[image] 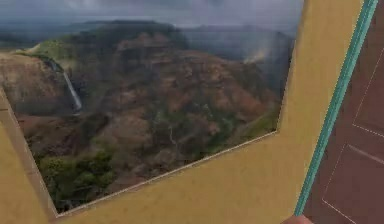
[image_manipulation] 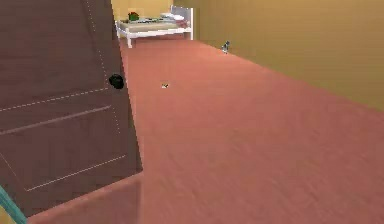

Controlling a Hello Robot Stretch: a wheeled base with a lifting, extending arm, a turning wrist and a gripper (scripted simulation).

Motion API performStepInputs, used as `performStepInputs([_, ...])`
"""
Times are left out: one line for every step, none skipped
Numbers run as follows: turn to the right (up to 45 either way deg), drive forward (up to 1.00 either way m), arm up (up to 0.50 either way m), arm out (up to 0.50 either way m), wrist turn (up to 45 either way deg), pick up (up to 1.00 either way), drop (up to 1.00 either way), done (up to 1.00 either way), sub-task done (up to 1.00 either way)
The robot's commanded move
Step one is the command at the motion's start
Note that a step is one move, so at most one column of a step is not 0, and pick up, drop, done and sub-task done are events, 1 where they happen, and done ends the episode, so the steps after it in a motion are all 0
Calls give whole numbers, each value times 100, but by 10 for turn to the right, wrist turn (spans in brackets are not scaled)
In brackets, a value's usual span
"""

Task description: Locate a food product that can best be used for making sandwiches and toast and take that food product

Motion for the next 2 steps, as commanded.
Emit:
performStepInputs([450, 0, 0, 0, 0, 0, 0, 0, 0])
performStepInputs([450, 0, 0, 0, 0, 0, 0, 0, 0])
